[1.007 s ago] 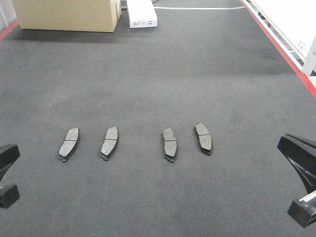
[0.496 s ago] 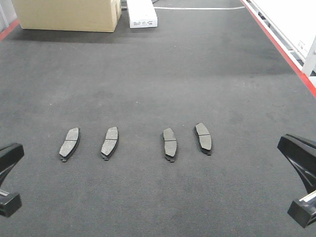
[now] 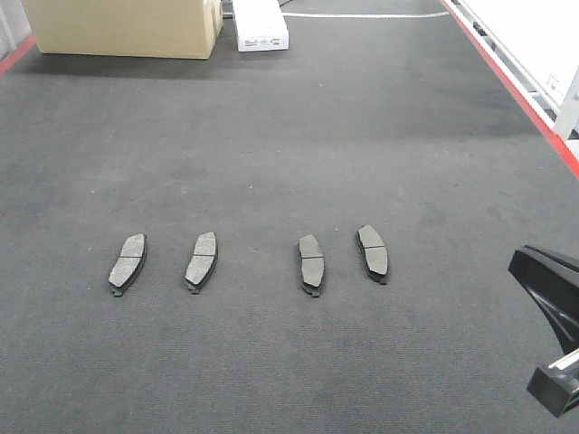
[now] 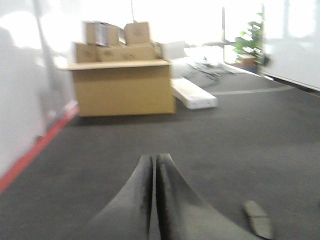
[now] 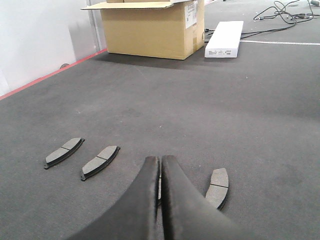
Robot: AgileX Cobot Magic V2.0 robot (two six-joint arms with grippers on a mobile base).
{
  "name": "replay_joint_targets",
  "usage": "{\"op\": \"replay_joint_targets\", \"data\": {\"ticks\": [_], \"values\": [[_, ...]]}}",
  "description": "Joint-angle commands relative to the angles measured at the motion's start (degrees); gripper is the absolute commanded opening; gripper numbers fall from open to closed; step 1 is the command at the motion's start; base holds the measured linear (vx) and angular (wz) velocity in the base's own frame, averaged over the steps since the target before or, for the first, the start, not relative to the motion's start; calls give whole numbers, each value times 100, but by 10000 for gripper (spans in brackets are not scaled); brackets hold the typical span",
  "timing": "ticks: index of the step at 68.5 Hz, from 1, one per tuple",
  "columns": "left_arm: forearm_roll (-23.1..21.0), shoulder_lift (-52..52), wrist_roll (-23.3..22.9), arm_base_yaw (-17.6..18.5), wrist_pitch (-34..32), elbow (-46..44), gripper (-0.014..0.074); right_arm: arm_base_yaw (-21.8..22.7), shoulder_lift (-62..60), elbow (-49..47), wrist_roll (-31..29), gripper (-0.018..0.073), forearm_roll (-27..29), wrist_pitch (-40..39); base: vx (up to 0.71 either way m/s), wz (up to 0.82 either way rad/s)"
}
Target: Move and align brake pads A on conveyor
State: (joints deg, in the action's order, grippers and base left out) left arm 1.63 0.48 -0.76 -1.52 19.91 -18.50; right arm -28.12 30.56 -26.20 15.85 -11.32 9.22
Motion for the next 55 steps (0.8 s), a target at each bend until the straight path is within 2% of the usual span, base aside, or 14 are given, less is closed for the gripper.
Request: {"op": "replay_joint_targets", "data": {"ticks": [1, 13, 29, 55], "values": [[87, -207, 1, -307, -437, 172, -6, 21, 14, -160, -12, -6, -57, -393, 0, 0], [189, -189, -42, -379, -615, 853, -6, 21, 14, -160, -12, -6, -57, -402, 0, 0], [140, -189, -47, -379, -1598, 1941, -6, 21, 14, -160, -12, -6, -57, -397, 0, 0], [146, -189, -43, -379, -1441, 1937, -6, 21, 14, -160, -12, -6, -57, -397, 0, 0]]}}
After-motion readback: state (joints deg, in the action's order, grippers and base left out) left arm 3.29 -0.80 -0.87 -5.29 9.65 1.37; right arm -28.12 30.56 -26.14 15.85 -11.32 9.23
